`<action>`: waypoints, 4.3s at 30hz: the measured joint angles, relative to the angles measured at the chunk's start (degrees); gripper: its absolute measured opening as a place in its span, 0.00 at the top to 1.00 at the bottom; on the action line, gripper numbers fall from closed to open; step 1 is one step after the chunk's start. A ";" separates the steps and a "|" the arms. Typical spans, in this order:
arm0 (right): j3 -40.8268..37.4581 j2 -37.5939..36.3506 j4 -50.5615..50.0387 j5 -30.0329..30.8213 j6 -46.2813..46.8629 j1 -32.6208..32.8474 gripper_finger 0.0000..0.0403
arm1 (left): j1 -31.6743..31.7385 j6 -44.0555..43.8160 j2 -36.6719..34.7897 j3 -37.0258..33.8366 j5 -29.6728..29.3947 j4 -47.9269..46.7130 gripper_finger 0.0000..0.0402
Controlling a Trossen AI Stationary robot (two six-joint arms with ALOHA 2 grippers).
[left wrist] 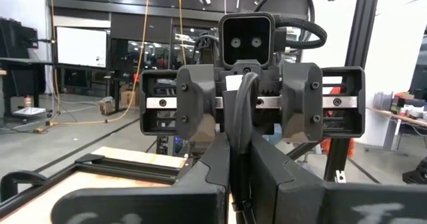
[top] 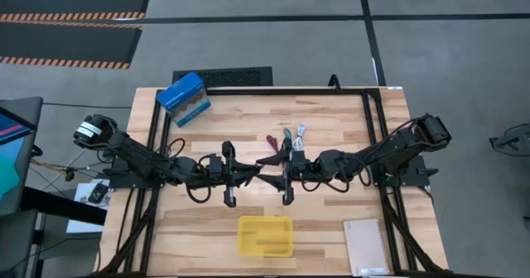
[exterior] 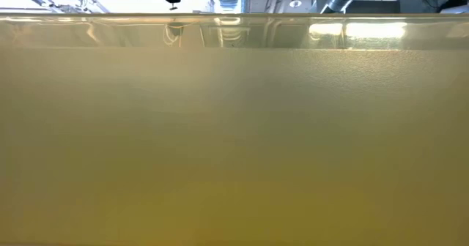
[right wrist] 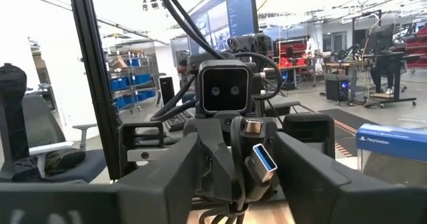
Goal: Pick and place USB-C Cables
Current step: Put the black charger cable into the yellow bin, then put the pink charger cable into the yellow bin
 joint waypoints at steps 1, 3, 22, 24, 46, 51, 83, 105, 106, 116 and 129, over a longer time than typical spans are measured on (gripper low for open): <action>0.00 0.00 -0.21 0.00 0.00 -0.04 0.52 | 0.00 -0.02 0.00 0.00 0.00 -0.01 0.98; 0.00 -0.02 -0.69 -0.02 0.11 -0.28 0.59 | 0.00 -0.04 0.00 0.00 0.00 0.00 0.98; 0.00 -0.20 -2.33 -0.11 -0.07 -0.64 0.92 | -0.07 -0.68 -0.04 -0.04 1.11 -0.53 0.97; 0.00 -0.18 -2.45 -0.06 -0.04 -0.62 0.92 | -0.07 -0.71 -0.04 -0.04 1.07 -0.82 0.96; -0.02 -9.15 -13.37 4.75 -0.68 0.10 0.93 | -0.28 -8.42 0.00 -0.02 3.06 -9.57 0.43; -0.02 -11.72 -19.88 4.76 0.66 3.83 0.93 | -0.31 -10.11 0.00 -0.02 4.43 -11.63 0.43; -0.02 12.01 -31.47 -12.24 24.18 11.90 0.90 | -0.20 -13.40 0.02 0.00 0.05 -13.73 0.43; 0.00 12.09 -34.24 -13.79 24.48 10.24 0.83 | -0.20 -13.38 0.00 0.00 -0.35 -15.02 0.43; 0.00 12.09 -34.24 -13.79 24.47 10.24 0.82 | -0.20 -13.40 0.00 0.00 -0.35 -15.01 0.43; 0.00 12.09 -33.67 -13.64 23.89 9.98 0.62 | -0.20 -13.38 0.00 0.00 -0.39 -14.96 0.43; 0.00 11.99 -32.32 -13.67 23.28 9.45 0.53 | -0.20 -13.38 0.00 0.00 -0.48 -14.91 0.43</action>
